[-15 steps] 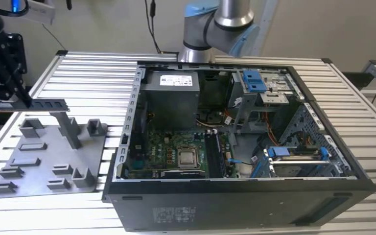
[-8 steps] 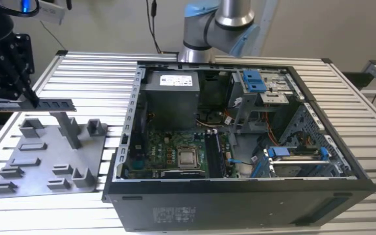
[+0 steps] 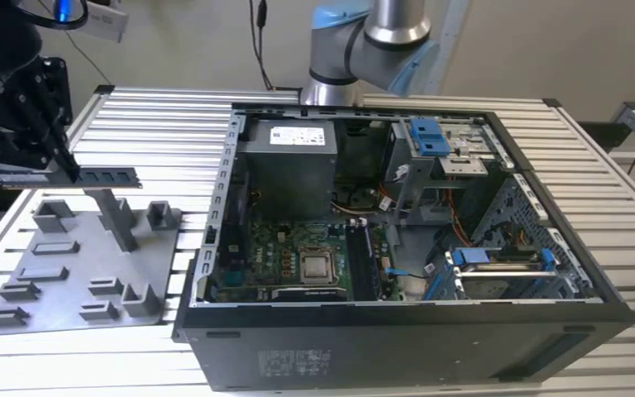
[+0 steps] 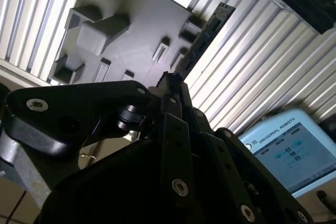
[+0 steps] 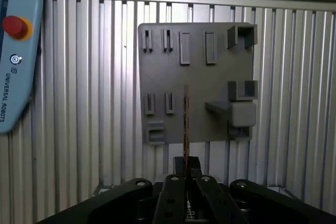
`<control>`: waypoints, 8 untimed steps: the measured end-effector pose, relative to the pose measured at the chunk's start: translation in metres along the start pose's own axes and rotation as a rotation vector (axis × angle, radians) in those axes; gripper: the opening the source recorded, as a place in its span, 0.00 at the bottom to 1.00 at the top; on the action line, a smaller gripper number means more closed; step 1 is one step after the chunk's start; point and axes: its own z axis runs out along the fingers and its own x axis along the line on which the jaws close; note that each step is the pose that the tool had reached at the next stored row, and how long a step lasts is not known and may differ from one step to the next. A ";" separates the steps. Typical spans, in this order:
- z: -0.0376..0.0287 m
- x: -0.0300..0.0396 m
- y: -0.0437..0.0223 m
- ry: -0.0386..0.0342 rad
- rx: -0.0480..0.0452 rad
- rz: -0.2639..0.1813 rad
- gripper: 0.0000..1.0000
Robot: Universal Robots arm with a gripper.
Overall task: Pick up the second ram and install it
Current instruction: 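Pick up the second ram and move it above second insertion slot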
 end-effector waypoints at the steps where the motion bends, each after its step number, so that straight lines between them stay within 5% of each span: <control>1: 0.0000 0.0000 -0.0018 0.0000 0.0000 0.000 0.14; 8: -0.0001 0.0001 -0.0168 0.0000 -0.0001 0.000 0.14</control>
